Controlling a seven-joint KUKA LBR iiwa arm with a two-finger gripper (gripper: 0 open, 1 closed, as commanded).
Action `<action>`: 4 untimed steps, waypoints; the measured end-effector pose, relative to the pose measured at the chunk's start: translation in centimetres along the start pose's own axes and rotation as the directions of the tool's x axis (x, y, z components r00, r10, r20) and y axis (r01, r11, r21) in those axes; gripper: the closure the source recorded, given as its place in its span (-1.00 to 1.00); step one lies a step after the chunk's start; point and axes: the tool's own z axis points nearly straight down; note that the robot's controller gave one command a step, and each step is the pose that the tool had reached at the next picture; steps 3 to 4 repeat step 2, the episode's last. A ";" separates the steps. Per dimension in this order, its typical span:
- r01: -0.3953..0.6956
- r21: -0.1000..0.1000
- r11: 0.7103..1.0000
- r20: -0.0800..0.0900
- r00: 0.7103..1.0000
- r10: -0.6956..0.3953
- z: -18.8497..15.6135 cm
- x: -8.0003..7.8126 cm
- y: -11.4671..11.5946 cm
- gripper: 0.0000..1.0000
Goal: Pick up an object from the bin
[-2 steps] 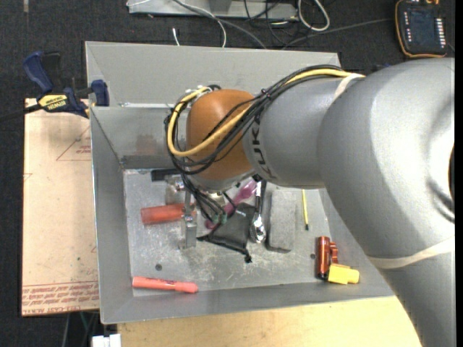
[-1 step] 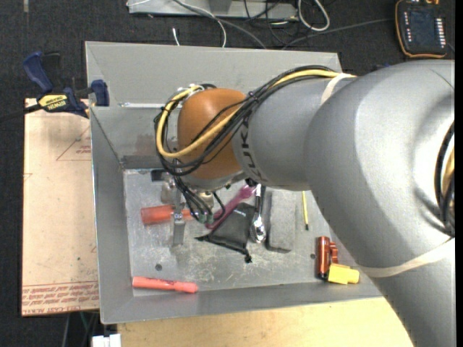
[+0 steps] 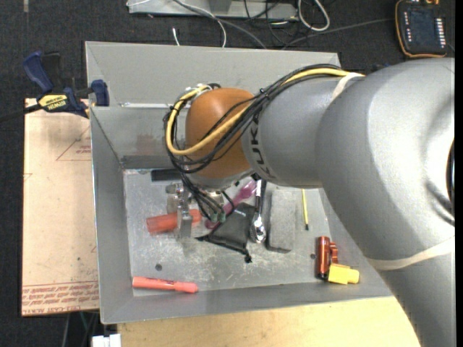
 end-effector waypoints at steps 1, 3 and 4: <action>0.000 0.000 1.000 0.000 1.000 0.000 0.0 0.0 0.0 1.00; 0.000 0.002 1.000 -0.013 1.000 0.000 -1.5 0.4 -0.1 1.00; 0.000 0.002 1.000 -0.013 1.000 0.000 -1.5 0.4 -0.1 1.00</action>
Offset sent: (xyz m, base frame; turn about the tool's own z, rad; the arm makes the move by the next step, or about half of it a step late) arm 0.0001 0.0002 0.1090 0.0000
